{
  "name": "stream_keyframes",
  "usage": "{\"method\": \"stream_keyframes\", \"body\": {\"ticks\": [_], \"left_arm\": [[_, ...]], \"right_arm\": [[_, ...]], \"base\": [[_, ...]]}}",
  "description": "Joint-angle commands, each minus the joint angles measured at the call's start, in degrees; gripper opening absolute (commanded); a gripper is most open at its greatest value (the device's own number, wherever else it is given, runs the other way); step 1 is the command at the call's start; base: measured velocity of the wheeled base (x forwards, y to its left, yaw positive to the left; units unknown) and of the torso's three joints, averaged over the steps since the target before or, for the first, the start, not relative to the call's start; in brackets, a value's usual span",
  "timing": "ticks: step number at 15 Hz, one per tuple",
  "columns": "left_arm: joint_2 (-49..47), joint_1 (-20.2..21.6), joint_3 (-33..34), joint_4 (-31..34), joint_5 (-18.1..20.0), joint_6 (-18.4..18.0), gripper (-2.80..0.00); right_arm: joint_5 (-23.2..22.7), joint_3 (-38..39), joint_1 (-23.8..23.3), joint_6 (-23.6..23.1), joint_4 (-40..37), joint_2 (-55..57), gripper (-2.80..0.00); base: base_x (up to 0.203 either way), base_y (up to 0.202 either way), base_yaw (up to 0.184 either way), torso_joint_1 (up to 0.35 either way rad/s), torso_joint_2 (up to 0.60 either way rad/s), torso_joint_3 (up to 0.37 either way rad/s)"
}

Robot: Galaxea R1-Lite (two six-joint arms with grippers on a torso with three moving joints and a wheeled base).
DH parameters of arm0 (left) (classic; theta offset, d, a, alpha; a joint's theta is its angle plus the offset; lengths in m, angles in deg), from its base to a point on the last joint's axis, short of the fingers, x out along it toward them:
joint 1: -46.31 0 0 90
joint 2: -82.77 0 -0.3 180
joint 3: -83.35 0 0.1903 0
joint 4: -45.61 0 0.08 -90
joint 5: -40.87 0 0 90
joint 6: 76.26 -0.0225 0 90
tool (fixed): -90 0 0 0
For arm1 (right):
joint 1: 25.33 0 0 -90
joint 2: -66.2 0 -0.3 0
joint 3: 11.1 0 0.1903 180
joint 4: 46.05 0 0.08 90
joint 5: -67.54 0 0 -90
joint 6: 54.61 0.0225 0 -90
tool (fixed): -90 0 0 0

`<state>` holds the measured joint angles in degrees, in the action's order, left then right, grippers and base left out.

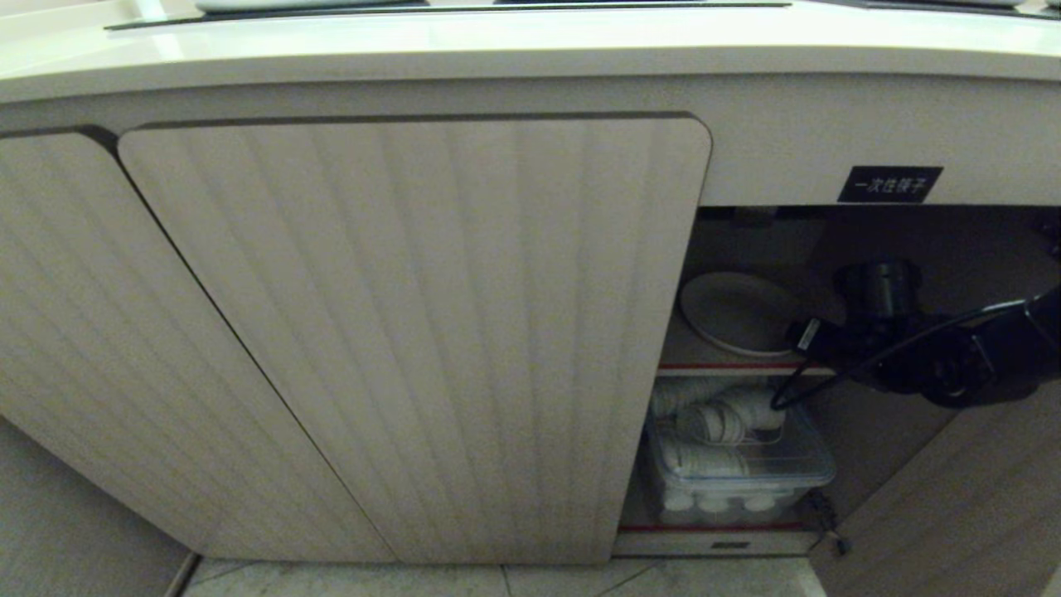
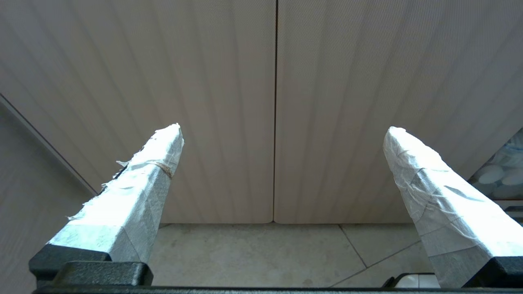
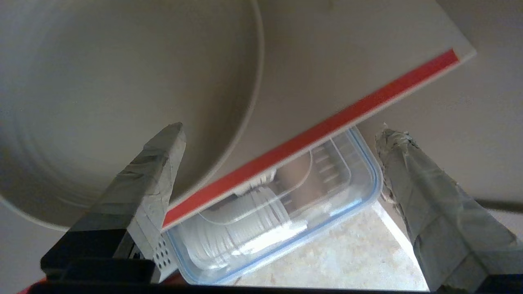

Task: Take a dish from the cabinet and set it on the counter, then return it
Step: Put it back into the cabinet

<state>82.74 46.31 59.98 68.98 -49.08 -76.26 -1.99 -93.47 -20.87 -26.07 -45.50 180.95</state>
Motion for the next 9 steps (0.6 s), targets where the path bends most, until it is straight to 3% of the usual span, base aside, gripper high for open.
{"method": "stream_keyframes", "body": {"ticks": [1, 5, 9], "left_arm": [[0.02, 0.00, 0.00, 0.00, -0.05, 0.00, 0.00], [0.02, 0.00, 0.00, 0.00, 0.04, 0.00, 0.00], [0.02, 0.00, 0.00, 0.00, -0.05, 0.00, 0.00]], "right_arm": [[0.16, 0.18, 0.02, -0.84, 0.39, 0.12, 0.00], [0.19, 2.83, 0.02, -8.20, 6.28, 0.04, 0.00], [0.19, 3.82, 0.02, -12.28, 8.89, -0.05, 0.00]], "base": [[0.000, 0.000, 0.000, 0.000, 0.00, 0.000], [0.000, 0.000, 0.000, 0.000, 0.00, 0.000], [0.000, 0.000, 0.000, 0.000, 0.00, 0.000]]}}
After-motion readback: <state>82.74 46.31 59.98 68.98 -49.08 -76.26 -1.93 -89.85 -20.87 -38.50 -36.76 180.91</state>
